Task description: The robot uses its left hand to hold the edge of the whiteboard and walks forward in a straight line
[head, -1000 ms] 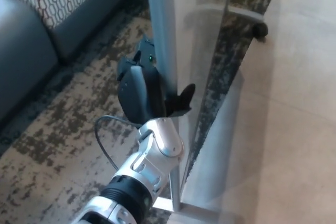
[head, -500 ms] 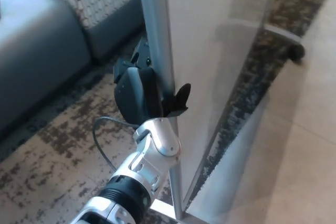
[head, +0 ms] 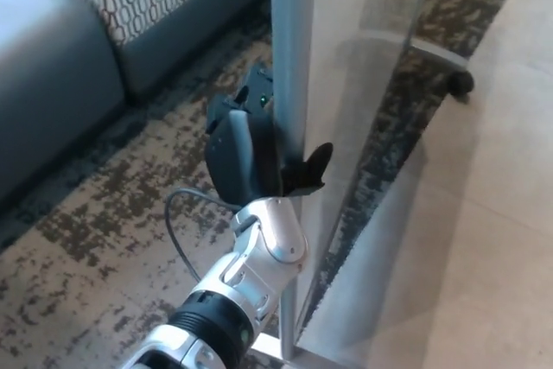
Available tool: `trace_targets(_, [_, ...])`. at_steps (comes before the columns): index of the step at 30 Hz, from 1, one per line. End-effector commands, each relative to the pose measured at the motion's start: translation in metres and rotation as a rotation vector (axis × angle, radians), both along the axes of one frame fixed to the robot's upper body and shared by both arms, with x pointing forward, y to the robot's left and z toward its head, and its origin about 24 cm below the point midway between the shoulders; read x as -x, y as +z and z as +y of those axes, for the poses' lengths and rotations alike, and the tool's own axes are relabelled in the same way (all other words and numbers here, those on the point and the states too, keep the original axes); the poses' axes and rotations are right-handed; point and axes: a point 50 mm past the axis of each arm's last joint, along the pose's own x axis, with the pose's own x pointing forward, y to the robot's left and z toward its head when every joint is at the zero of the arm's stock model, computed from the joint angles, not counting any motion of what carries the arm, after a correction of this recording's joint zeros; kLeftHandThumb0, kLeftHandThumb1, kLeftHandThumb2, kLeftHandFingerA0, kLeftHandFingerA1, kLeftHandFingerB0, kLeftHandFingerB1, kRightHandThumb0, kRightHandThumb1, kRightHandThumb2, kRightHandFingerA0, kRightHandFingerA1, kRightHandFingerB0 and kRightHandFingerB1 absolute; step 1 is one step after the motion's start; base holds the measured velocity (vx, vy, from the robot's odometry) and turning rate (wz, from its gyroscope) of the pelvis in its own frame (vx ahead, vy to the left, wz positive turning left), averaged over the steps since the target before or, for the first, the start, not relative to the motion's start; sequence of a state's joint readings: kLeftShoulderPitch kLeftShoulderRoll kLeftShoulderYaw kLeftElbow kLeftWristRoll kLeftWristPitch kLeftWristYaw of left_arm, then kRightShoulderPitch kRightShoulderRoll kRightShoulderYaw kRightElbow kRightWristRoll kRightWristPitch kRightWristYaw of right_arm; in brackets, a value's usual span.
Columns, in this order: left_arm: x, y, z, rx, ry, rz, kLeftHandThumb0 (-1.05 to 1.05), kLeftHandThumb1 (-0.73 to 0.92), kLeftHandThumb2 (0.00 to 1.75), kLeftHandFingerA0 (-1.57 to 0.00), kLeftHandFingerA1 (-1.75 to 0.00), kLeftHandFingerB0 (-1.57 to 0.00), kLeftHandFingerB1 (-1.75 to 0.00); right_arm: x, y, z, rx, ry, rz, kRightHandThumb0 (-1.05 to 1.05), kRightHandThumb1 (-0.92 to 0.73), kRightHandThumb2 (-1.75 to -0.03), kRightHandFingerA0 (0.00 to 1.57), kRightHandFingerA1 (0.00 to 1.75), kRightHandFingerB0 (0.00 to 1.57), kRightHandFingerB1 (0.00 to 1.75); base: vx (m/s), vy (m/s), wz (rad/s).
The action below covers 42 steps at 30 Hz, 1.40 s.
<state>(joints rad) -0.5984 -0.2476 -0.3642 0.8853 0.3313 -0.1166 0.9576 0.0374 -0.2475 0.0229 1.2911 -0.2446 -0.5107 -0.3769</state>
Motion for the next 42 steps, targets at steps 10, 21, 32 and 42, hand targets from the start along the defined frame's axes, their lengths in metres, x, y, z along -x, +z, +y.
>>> trace_targets(10, [-0.008,0.013,-0.014,0.047,-0.447,0.332,-0.9,0.48,0.96,0.0,-0.07,0.0,0.0,-0.001,0.002,-0.005,0.022,0.019,0.004,-0.46,-0.46,-0.82,0.5,0.64,0.43,0.51,0.03,-0.001,0.1])
trace_targets(21, [0.002,-0.005,0.008,0.047,-0.517,0.464,-0.96,0.52,0.98,0.0,-0.03,0.0,0.0,0.0,0.002,-0.004,0.019,0.025,0.014,-0.46,-0.47,-0.82,0.52,0.64,0.42,0.5,0.0,0.0,0.0])
trace_targets(32, [0.023,-0.013,0.033,0.152,-0.611,0.517,-1.05,0.63,0.61,0.0,0.0,0.0,0.0,-0.001,0.001,-0.002,0.0,0.0,-0.001,-0.39,-0.58,-0.57,0.54,0.54,0.51,0.36,0.0,0.0,0.0])
trace_targets(42, [0.09,-0.023,0.139,0.063,-0.525,0.593,-1.05,0.61,1.04,0.0,-0.13,0.0,-0.02,-0.002,-0.001,0.005,0.002,0.029,-0.005,-0.43,-0.46,-0.79,0.52,0.61,0.44,0.5,0.0,0.0,0.0])
